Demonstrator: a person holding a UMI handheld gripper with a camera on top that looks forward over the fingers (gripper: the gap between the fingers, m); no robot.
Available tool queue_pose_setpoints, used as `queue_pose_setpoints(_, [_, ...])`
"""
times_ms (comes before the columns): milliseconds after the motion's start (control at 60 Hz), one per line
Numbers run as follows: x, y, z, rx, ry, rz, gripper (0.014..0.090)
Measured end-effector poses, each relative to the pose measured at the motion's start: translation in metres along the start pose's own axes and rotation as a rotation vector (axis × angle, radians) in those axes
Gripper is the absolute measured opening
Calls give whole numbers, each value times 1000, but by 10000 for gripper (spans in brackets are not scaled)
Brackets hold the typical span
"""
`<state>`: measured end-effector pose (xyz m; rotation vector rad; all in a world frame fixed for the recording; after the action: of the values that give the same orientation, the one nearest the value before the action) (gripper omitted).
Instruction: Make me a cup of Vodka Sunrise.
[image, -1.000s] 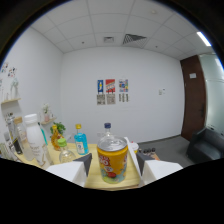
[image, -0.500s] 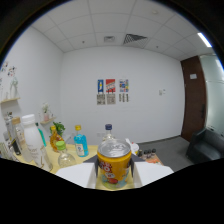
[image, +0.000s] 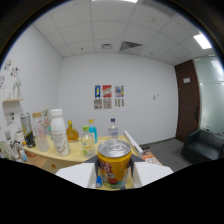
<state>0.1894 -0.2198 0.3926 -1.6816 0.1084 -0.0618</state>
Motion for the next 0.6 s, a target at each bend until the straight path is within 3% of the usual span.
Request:
queue_pose_setpoints(400, [-44, 181, 1, -244, 18, -149, 504])
queue_pose_setpoints(600, [-51, 209, 13, -274, 43, -481, 505])
